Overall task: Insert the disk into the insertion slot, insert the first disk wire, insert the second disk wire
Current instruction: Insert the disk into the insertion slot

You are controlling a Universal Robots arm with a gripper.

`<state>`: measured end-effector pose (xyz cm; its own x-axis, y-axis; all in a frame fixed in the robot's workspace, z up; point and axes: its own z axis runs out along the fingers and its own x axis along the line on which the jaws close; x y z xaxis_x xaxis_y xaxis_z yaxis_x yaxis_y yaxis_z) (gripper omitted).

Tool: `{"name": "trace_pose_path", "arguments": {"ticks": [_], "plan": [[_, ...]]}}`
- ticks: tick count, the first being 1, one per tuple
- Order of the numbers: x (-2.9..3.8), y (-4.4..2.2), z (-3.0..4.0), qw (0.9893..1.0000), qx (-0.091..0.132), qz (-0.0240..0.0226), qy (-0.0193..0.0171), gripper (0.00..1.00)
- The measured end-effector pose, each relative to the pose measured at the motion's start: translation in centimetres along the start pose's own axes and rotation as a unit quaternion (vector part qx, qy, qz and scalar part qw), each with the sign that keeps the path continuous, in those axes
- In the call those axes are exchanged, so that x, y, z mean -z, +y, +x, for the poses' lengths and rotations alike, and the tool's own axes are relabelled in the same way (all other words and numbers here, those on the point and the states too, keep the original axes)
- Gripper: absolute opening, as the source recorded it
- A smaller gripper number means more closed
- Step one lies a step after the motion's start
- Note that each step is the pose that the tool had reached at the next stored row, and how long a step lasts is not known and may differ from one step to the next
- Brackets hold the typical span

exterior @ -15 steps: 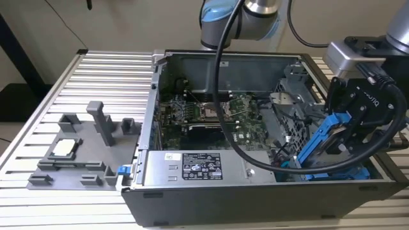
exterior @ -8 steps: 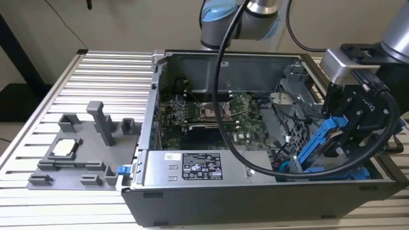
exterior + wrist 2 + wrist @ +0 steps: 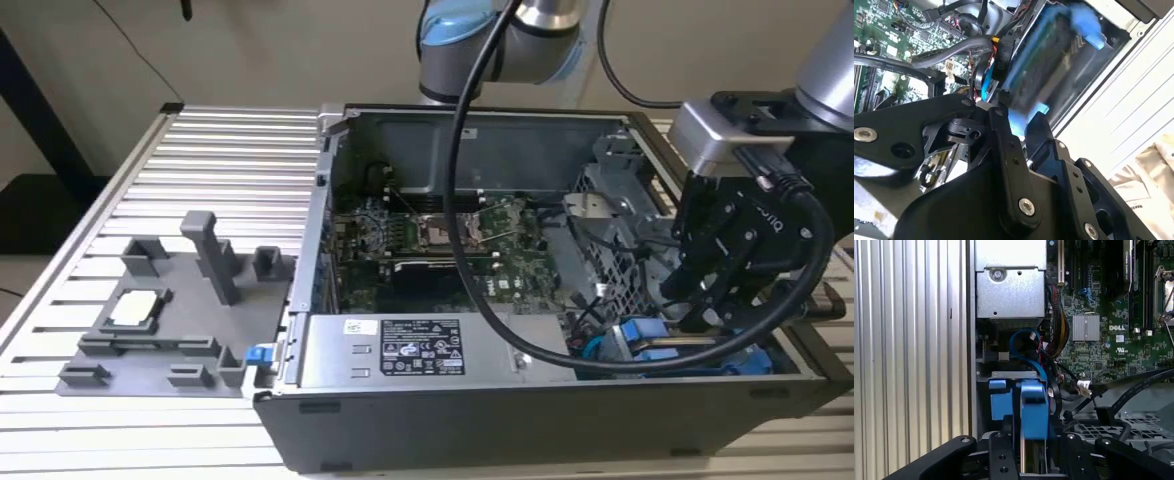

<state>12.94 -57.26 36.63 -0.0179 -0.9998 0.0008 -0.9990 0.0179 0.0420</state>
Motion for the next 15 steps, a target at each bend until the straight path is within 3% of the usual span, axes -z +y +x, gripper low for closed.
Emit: {"name": "trace_pose_path", "arguments": {"ticks": [2,7,9,10,15], "plan": [[0.14,0.01,0.01,1.0,0.0,0.0,0.0,0.41],[2.36,0.1,0.0,1.0,0.0,0.0,0.0003,0.41],[2.65,0.12,-0.06,1.0,0.0,0.0008,0.0003,0.41],[2.65,0.14,-0.07,1.0,0.0,0.0056,-0.0002,0.41],[2.65,0.3,-0.08,0.9986,0.0,0.051,-0.0121,0.41]]}}
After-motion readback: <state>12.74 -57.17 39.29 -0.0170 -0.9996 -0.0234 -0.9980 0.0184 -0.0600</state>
